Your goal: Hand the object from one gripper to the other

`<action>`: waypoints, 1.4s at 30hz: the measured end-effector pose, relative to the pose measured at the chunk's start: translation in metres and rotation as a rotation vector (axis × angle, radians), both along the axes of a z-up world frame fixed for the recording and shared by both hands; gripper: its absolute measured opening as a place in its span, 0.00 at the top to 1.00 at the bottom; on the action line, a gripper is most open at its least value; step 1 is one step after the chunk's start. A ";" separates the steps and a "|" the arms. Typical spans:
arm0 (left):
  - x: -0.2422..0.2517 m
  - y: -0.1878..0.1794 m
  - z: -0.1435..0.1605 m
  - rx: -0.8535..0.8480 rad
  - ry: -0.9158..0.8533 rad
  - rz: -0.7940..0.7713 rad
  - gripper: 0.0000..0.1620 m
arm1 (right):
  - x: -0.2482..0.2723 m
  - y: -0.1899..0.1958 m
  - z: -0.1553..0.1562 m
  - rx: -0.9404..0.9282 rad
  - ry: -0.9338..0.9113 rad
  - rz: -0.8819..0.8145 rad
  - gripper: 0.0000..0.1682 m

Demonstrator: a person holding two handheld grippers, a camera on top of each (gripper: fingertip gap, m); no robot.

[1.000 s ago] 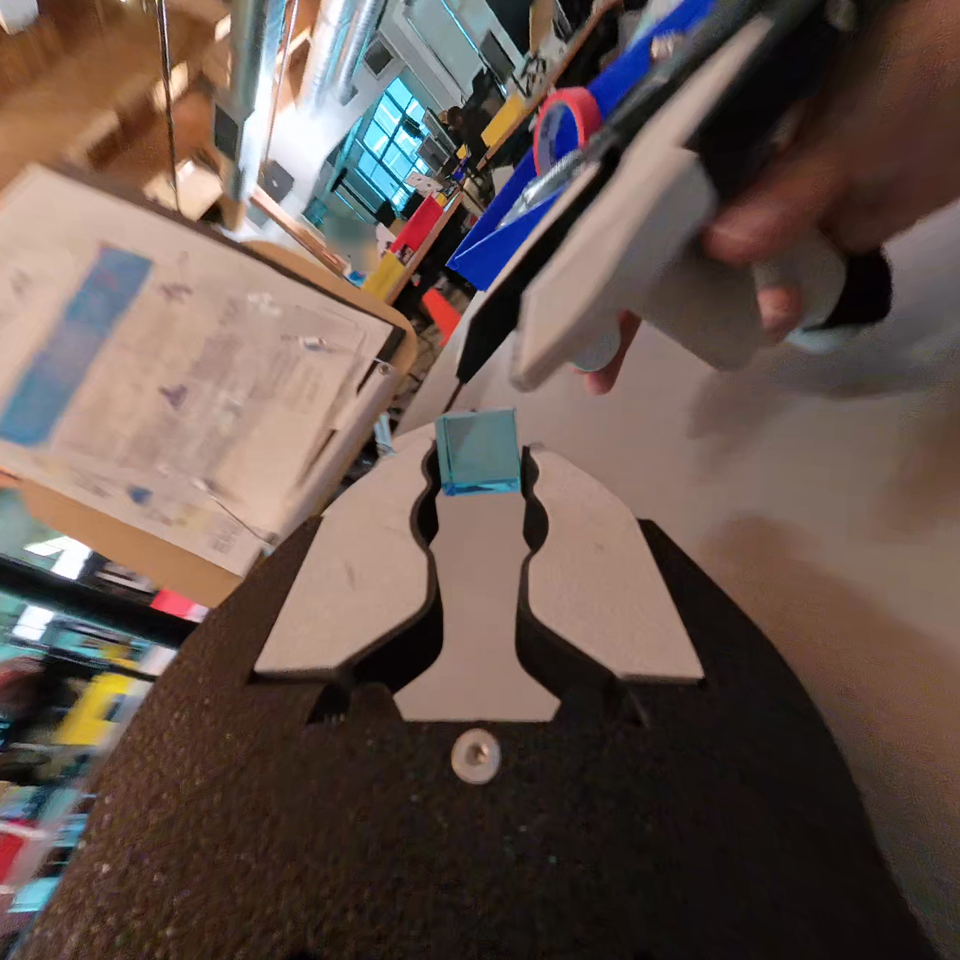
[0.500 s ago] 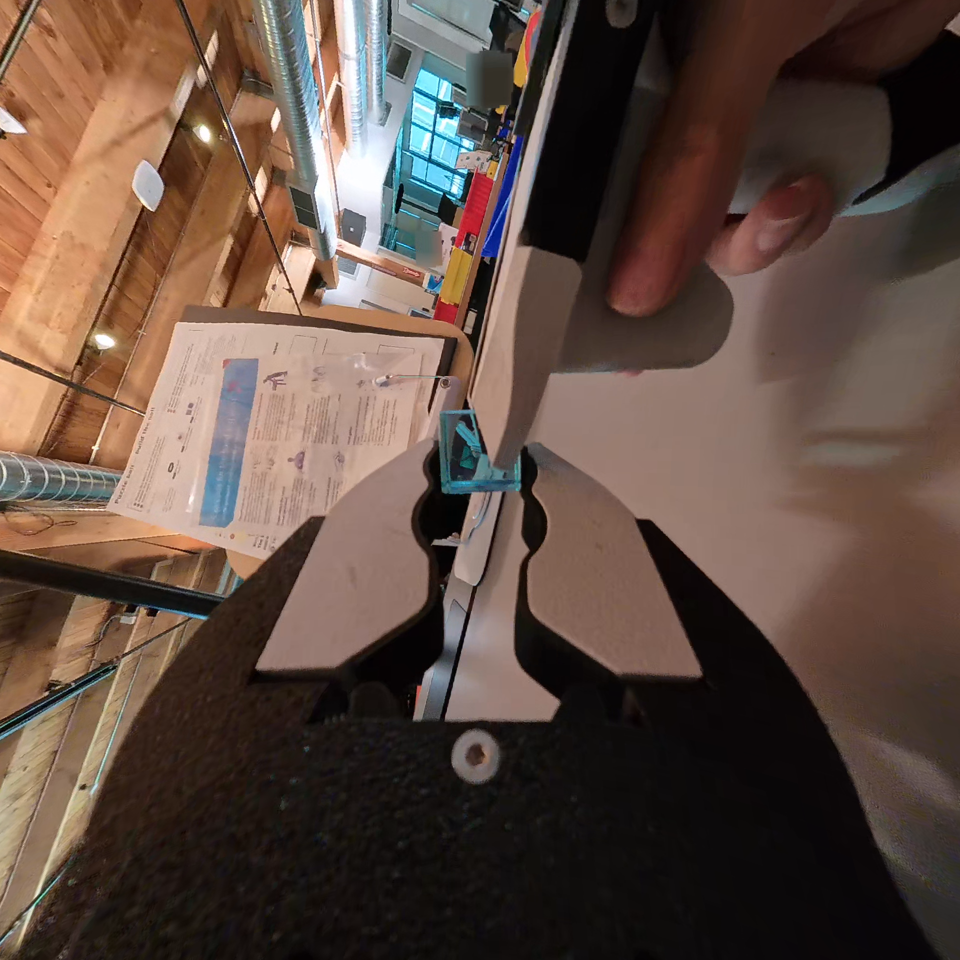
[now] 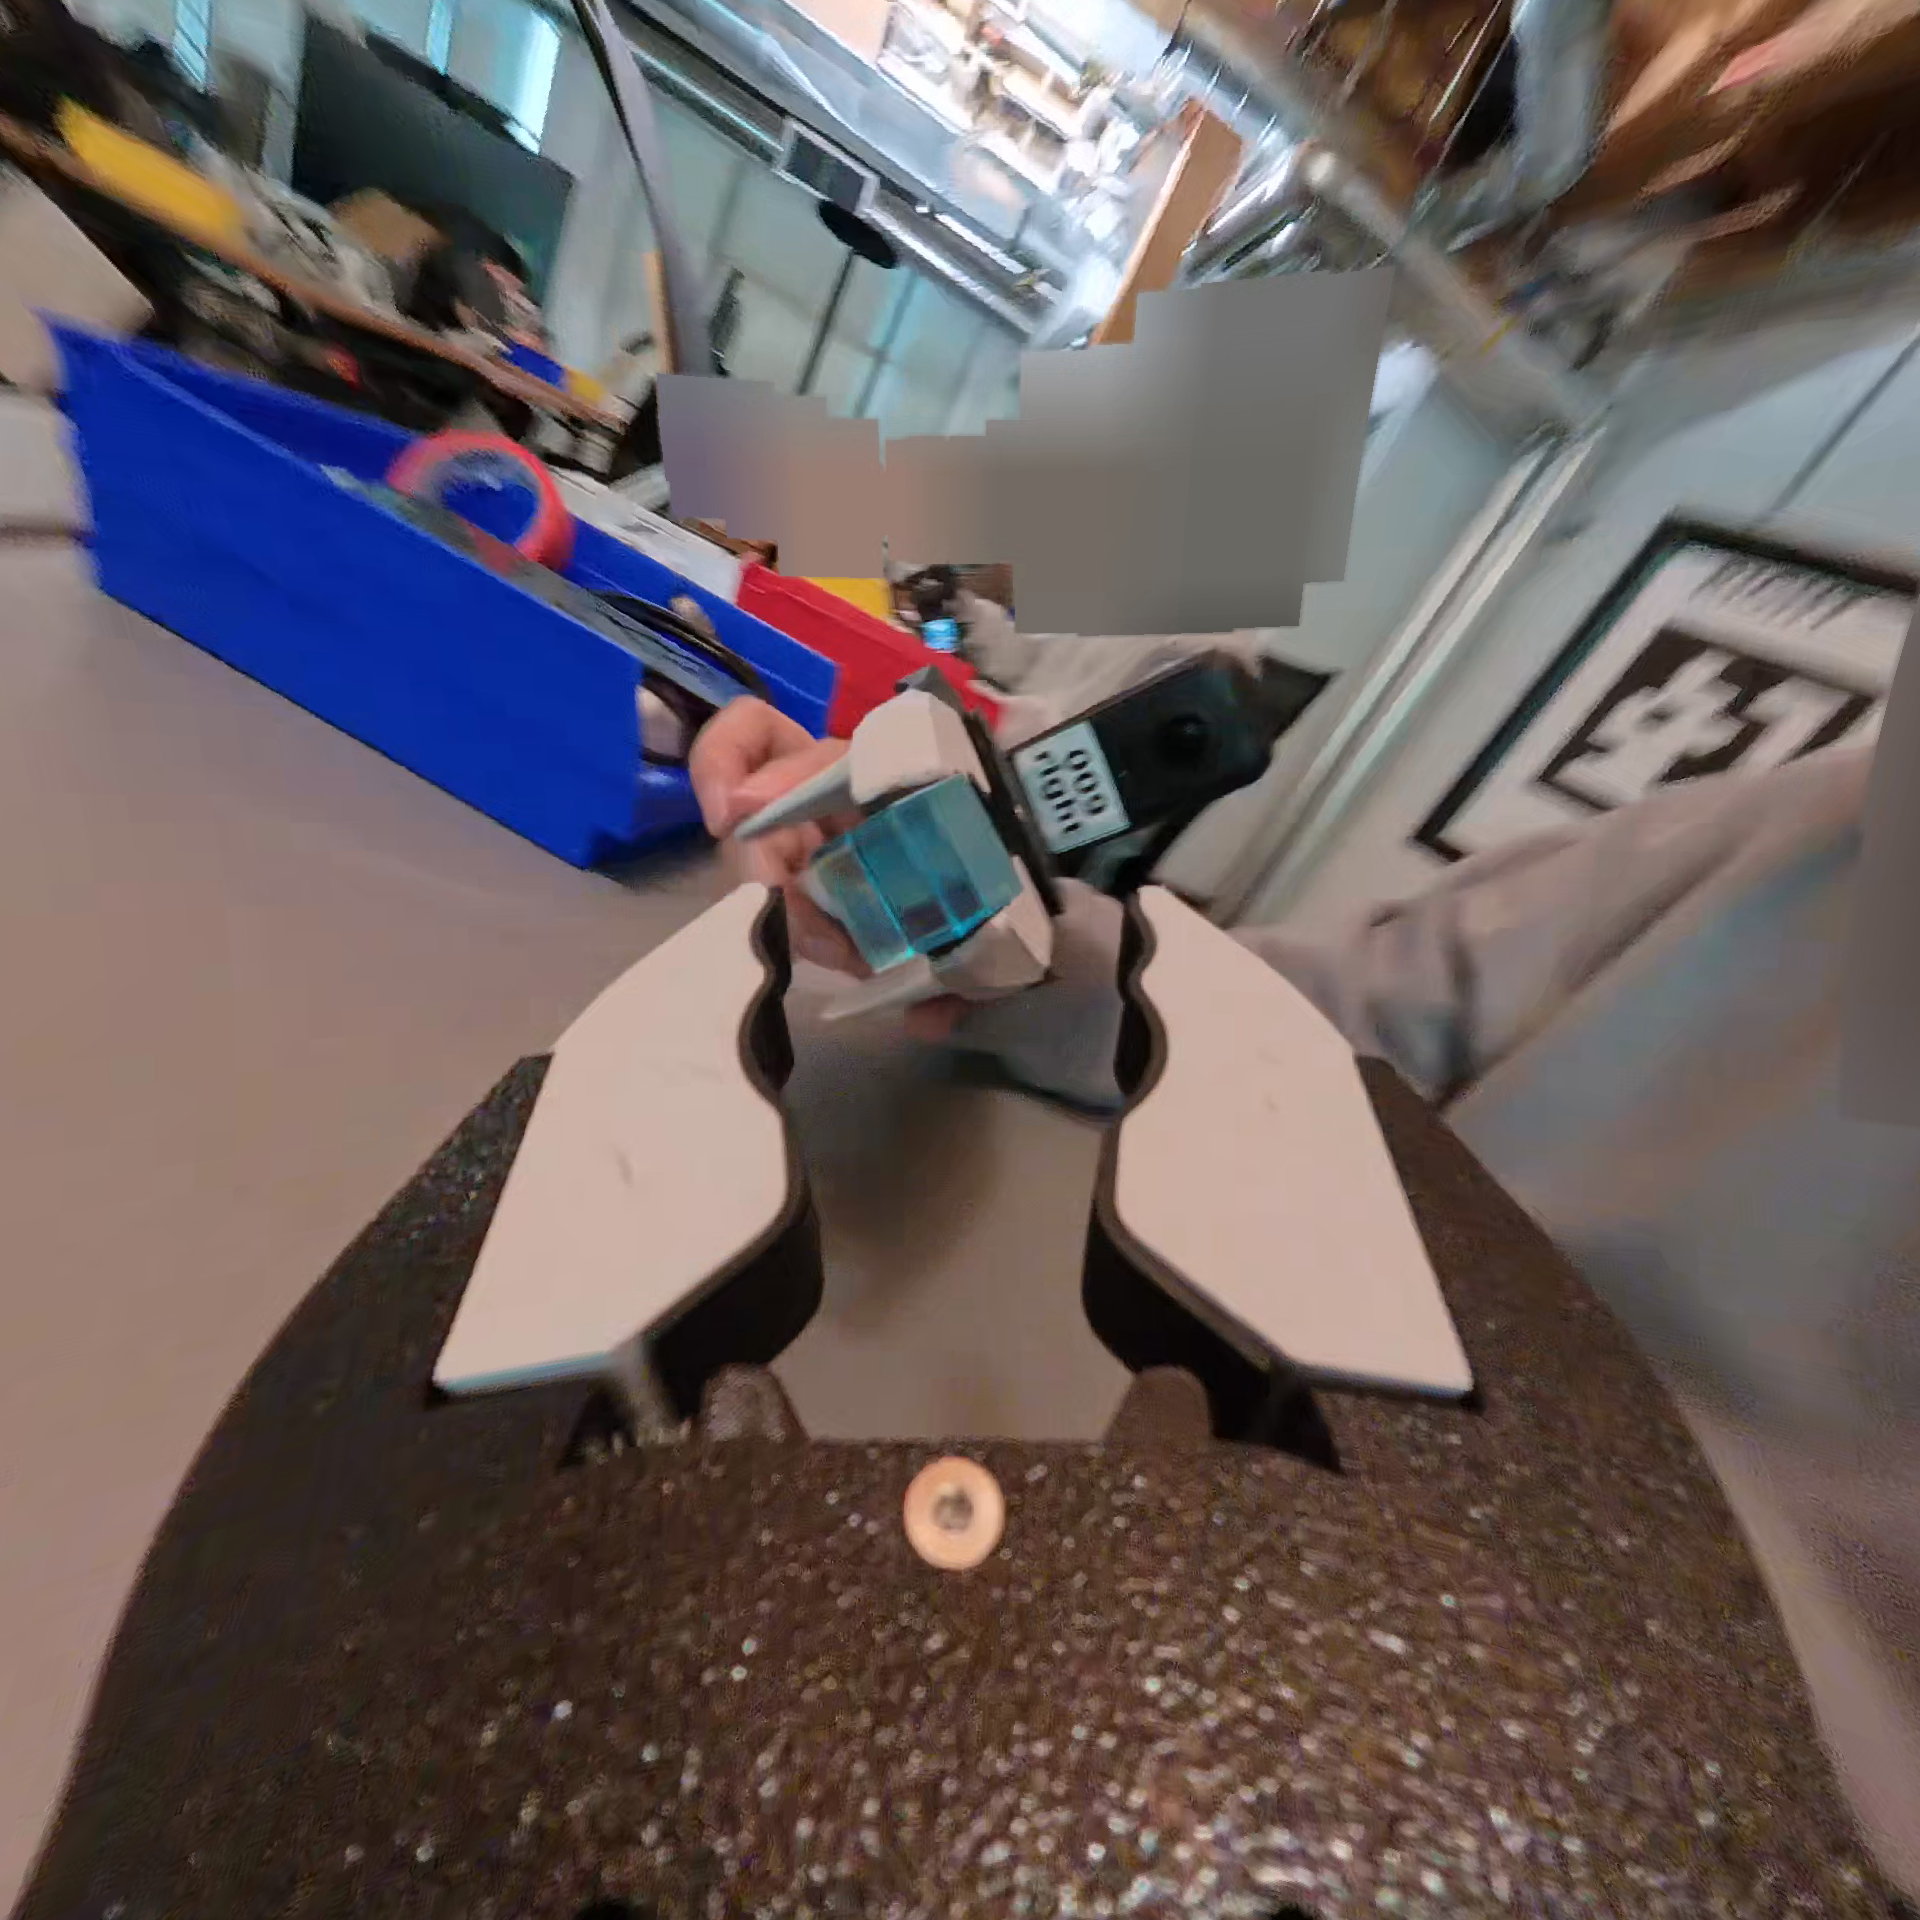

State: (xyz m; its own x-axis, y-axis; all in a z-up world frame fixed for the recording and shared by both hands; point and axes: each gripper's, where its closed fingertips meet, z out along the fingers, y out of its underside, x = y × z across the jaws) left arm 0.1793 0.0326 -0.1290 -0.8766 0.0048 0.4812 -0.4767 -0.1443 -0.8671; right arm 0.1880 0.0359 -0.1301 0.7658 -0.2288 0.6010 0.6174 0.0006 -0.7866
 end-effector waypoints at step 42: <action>0.022 -0.004 -0.032 0.457 -1.072 0.448 0.83 | 0.001 0.013 -0.016 0.058 1.204 0.417 0.82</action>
State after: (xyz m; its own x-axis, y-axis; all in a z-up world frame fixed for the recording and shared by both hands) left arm 0.2013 0.0289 -0.1610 -0.7089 -0.3744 -0.5977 0.5141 0.3058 -0.8014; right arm 0.1887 0.0485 -0.1464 0.8378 0.1570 -0.5229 -0.5380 0.0746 -0.8396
